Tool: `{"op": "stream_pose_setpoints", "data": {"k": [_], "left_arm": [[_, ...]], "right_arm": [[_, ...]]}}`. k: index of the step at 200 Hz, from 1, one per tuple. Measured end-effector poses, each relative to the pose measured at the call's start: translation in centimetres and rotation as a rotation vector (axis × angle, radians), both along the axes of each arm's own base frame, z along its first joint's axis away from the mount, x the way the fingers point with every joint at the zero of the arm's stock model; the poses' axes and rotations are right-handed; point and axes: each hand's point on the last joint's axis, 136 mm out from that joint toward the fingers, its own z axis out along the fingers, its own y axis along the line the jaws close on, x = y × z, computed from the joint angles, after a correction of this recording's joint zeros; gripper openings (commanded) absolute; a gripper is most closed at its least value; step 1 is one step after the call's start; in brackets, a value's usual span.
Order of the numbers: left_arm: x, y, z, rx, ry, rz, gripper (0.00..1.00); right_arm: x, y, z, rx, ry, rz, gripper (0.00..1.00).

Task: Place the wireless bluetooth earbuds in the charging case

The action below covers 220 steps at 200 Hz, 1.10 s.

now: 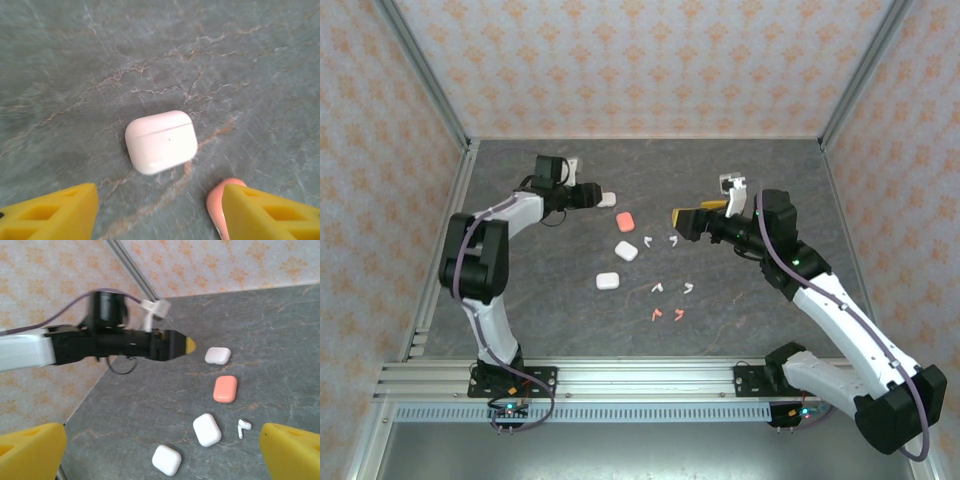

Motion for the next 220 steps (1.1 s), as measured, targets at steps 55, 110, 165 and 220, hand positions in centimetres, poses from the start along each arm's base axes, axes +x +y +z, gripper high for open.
{"op": "stream_pose_setpoints", "data": {"k": [55,110,165,220], "left_arm": [[-5.4,2.5,9.4,0.052,-0.306,0.084,0.77],[-11.2,4.7,16.8,0.077,-0.567,0.166,0.95],[-15.0,6.4,21.4,0.030,-0.738,0.270,1.00],[-14.7,6.3,20.9,-0.011,-0.712,0.279,1.00]], "right_arm": [[1.7,-0.3,-3.1,-0.053,0.082,-0.048,0.99],[2.7,-0.1,-6.6,-0.107,0.176,-0.062,0.99],[2.6,1.2,-9.5,-0.204,0.237,-0.013,0.99],[2.5,4.3,-13.4,-0.385,0.291,0.079,0.99]]}}
